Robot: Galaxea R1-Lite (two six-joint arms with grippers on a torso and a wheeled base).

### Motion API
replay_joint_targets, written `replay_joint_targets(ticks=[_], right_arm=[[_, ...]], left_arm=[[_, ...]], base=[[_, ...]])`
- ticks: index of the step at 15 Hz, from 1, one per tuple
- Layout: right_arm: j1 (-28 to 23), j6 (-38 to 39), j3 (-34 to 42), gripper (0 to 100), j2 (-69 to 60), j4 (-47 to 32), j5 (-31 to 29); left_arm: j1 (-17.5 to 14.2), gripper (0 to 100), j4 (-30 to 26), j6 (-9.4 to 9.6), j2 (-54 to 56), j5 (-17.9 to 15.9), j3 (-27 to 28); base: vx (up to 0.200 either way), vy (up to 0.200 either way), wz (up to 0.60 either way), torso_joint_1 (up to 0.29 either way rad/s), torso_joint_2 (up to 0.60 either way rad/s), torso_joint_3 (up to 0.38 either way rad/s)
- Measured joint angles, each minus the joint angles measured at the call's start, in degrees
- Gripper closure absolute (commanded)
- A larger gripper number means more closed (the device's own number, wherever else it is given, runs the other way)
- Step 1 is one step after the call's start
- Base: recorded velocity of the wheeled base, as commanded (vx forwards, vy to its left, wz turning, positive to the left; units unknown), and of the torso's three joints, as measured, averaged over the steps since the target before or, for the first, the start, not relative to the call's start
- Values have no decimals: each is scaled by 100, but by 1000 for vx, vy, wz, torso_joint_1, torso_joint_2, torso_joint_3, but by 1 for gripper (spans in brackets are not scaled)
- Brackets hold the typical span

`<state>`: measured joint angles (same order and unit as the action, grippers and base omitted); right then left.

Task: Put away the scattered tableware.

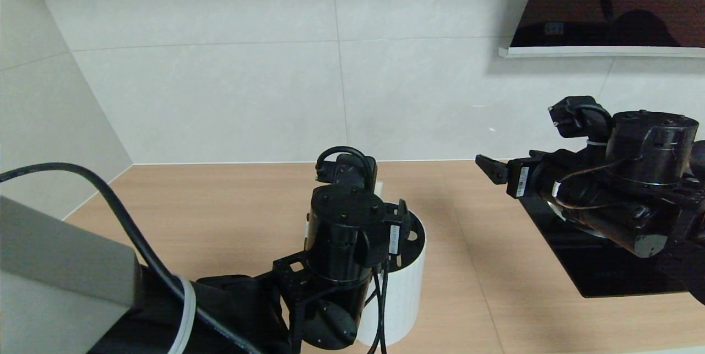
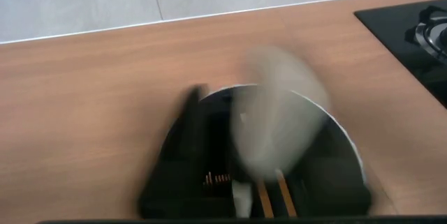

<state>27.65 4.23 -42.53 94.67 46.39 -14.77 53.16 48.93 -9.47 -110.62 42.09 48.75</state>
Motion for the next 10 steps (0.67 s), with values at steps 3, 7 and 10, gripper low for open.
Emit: replay_joint_targets(ticks=[3,7,10], right_arm=[[0,0,0,0,-10,-5,0],[-6,26,-7,0,-101,90,17],[-23,37,37,0,-361,116,6]], left_arm=[[0,0,-2,6,41,-2,-35],[-18,0,-44,111,673,-310,-263],[-262,0,-60,189,1740,-1026,-584]], base=[[0,0,0,0,0,0],[0,0,0,0,0,0],[0,0,0,0,0,0]])
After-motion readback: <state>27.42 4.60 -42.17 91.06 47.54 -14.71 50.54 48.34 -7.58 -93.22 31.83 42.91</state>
